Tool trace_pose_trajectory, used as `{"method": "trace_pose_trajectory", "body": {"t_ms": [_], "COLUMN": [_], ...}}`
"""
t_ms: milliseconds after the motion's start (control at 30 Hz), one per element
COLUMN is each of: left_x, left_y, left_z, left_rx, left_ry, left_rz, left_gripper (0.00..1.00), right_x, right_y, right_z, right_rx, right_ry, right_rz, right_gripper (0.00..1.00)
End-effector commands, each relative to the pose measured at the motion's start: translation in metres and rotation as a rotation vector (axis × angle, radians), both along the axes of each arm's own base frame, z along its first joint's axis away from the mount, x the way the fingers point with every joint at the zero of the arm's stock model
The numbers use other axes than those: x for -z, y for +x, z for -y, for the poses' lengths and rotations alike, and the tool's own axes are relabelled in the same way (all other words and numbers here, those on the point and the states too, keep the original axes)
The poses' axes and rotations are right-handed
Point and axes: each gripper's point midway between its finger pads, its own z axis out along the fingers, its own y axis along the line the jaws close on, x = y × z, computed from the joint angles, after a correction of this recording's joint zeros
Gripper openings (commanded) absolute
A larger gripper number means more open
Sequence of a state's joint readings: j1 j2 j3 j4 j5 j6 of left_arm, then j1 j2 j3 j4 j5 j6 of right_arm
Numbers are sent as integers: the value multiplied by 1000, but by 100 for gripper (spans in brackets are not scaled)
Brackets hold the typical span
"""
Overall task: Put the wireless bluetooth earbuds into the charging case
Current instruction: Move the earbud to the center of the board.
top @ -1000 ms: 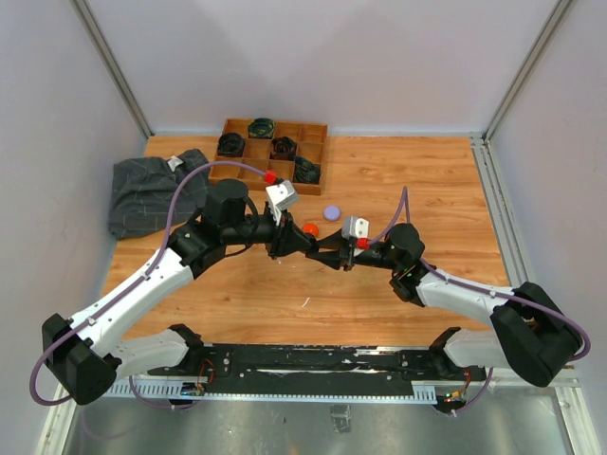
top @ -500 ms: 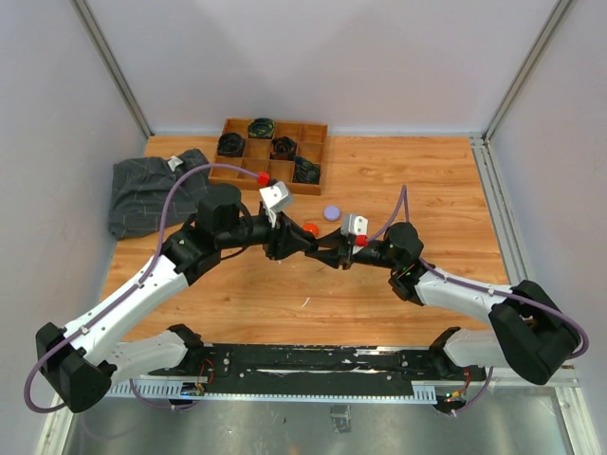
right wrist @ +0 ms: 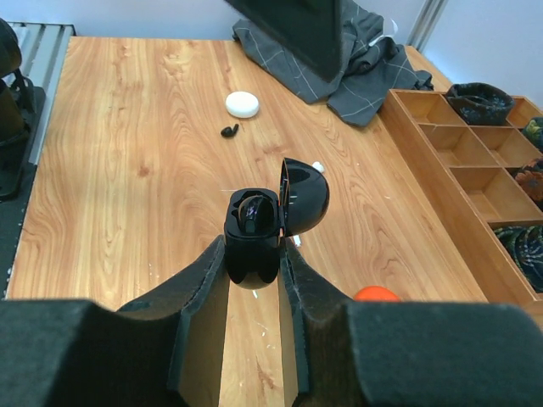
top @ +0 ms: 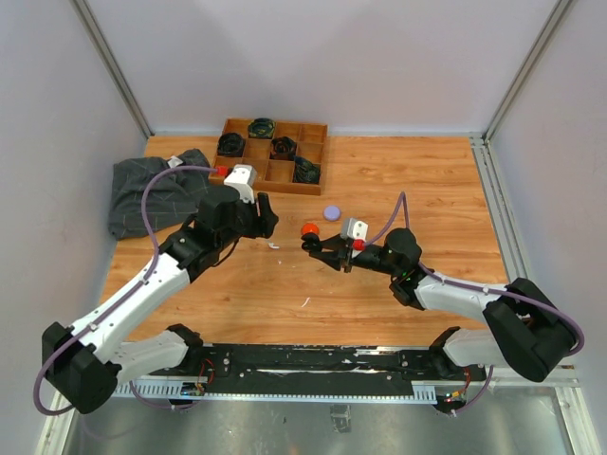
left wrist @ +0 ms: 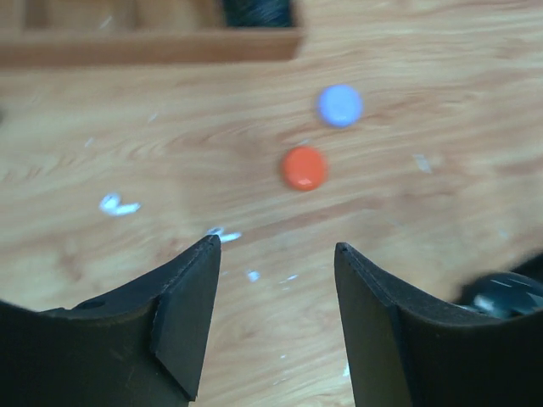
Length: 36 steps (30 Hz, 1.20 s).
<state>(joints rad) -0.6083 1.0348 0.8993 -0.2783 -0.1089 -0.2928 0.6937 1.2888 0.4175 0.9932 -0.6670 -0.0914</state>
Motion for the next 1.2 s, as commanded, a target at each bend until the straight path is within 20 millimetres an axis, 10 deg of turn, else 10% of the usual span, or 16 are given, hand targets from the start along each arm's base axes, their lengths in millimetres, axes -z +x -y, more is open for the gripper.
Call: {"method": "trace_pose_trajectory", "body": {"t_ms": [0,333,667,1167], "left_x": [65,162,189,214], "left_y": [11,2,-11,-7], "left_z": [-61,-130,-184,-193], "left_rx": [-331,-674,-950,-939], "left_ry": [31,48,17,109], "left_rz": [-201,-455,-482,-567], "left_gripper": [61,75,63,40], "right_x": [-2,2,3,1], "right_y": [8,8,7,7], "right_z": [3,4,2,1], "right_rx": [40,43,32,28], "right_ry": [4,0,-3,-5], "right_rz": [60,59,51,56], "right_gripper": [1,1,1,1]}}
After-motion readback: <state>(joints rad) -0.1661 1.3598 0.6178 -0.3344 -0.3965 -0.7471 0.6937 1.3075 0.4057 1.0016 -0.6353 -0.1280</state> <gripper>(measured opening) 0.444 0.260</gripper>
